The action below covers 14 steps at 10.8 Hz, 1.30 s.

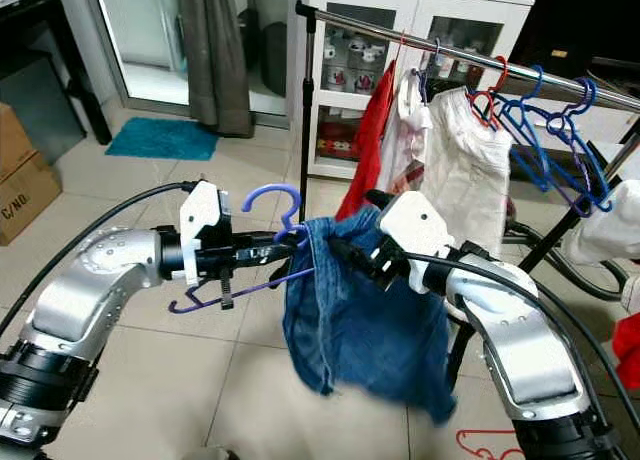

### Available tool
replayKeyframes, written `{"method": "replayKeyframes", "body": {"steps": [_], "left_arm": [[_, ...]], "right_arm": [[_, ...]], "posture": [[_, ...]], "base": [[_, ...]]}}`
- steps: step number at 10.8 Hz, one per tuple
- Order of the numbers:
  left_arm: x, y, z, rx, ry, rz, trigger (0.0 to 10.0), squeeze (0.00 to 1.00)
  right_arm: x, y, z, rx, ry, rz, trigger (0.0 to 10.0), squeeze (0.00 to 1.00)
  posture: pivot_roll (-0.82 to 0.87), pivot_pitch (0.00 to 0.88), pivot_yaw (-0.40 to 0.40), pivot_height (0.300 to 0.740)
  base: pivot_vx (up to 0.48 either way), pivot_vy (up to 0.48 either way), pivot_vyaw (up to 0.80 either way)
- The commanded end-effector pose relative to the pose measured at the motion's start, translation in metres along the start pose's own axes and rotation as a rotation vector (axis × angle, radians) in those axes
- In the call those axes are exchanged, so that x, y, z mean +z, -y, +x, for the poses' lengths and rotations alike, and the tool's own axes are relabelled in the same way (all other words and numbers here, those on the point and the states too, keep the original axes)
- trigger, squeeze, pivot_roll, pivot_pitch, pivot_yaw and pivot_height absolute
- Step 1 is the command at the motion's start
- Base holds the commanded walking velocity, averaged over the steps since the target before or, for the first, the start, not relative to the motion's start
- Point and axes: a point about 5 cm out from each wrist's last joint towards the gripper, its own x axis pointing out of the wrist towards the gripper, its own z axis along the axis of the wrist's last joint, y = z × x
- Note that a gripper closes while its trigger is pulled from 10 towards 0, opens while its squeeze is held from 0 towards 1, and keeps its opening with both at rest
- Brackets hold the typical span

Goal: Hang hanger

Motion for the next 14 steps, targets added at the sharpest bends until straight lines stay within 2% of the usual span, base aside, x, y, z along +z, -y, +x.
{"method": "replayKeyframes", "body": {"steps": [1,4,5,6,8,9,11,12,13,14], "left_arm": [[0.011,-0.004,-0.004,0.024,0.033,0.023,0.0,0.0],[0.011,-0.014,-0.008,0.093,0.037,0.026,0.0,0.0],[0.011,-0.015,-0.007,0.104,0.038,0.029,0.0,0.0],[0.011,-0.017,-0.005,0.131,0.037,0.038,0.0,0.0],[0.014,-0.019,0.001,0.187,0.06,0.056,0.0,0.0],[0.018,-0.02,0.007,0.231,0.086,0.054,0.0,0.0],[0.019,-0.02,0.009,0.237,0.098,0.052,0.0,0.0],[0.02,-0.019,0.011,0.236,0.107,0.05,0.0,0.0],[0.023,-0.017,0.016,0.228,0.128,0.046,0.0,0.0],[0.025,-0.016,0.018,0.226,0.139,0.042,0.0,0.0]], "right_arm": [[0.005,0.006,-0.007,0.0,0.014,-0.016,10.0,1.0],[0.018,0.008,-0.029,0.088,0.097,-0.011,10.0,1.0],[0.02,0.007,-0.031,0.091,0.11,0.009,10.0,1.0],[0.024,0.002,-0.029,0.074,0.13,0.07,10.0,1.0],[0.02,-0.019,-0.011,-0.017,0.087,0.21,10.0,1.0],[0.021,-0.035,0.007,-0.106,0.071,0.328,10.0,0.0],[0.025,-0.042,0.013,-0.14,0.06,0.368,10.0,0.0],[0.025,-0.044,0.017,-0.18,0.038,0.398,3.5,0.0],[0.028,-0.042,0.024,-0.284,0.006,0.42,2.1,0.0],[0.029,-0.04,0.027,-0.299,0.0,0.413,0.9,0.0]], "posture": [[0.02,0.0,-0.022,0.74],[0.02,0.0,-0.018,0.74],[0.02,0.0,-0.018,0.74],[0.02,0.0,-0.019,0.74],[0.02,0.0,-0.024,0.74],[0.02,0.0,-0.023,0.74],[0.02,0.0,-0.021,0.74],[0.03,0.0,-0.02,0.74],[0.03,0.0,-0.023,0.74],[0.03,0.0,-0.023,0.74]], "base": [[0.0,0.0,0.0],[0.0,0.0,0.0],[0.0,0.0,0.0],[0.0,0.0,0.0],[0.0,0.0,0.0],[0.0,0.0,0.0],[0.0,0.0,0.0],[0.0,0.0,0.0],[0.0,0.0,0.0],[0.0,0.0,0.0]]}}
